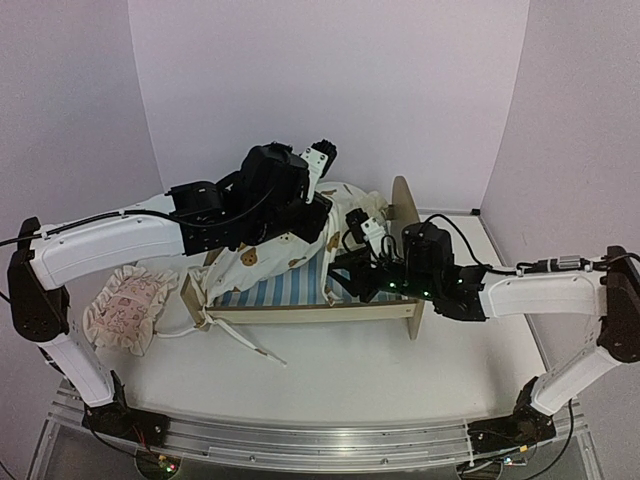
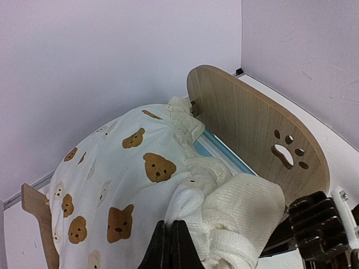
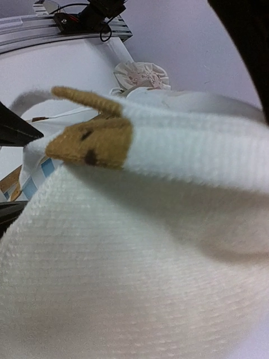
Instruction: Set up the pet bed
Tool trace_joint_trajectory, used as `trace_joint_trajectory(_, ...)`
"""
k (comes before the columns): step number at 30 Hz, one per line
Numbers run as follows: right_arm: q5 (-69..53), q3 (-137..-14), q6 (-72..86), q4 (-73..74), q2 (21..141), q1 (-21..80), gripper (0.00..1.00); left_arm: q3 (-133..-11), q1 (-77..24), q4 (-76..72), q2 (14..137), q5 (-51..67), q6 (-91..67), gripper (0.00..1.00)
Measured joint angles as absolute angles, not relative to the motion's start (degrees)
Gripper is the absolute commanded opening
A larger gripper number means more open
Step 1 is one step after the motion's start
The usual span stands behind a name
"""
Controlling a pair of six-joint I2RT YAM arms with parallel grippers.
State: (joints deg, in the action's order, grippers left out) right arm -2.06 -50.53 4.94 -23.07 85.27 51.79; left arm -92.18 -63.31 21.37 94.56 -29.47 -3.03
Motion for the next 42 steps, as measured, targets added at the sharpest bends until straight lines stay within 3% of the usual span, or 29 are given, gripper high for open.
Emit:
trace_joint_trajectory(11, -2.54, -51.47, 7.62, -23.42, 86.39, 51.79, 0.00, -92.18, -63.31, 21.37, 94.55, -28.55, -3.06, 0.00)
trace_joint_trajectory(34, -8.95, -59.57, 13.38, -10.97, 81.41, 51.79, 0.00, -92.01, -62.94, 24.45, 89.06, -25.24, -4.56, 0.00)
trace_joint_trajectory(42, -0.36, -61.23, 11.39, 1.17, 79.20, 51.81, 0.00, -91.35, -62.94, 24.54, 88.34, -24.00, -5.07, 0.00)
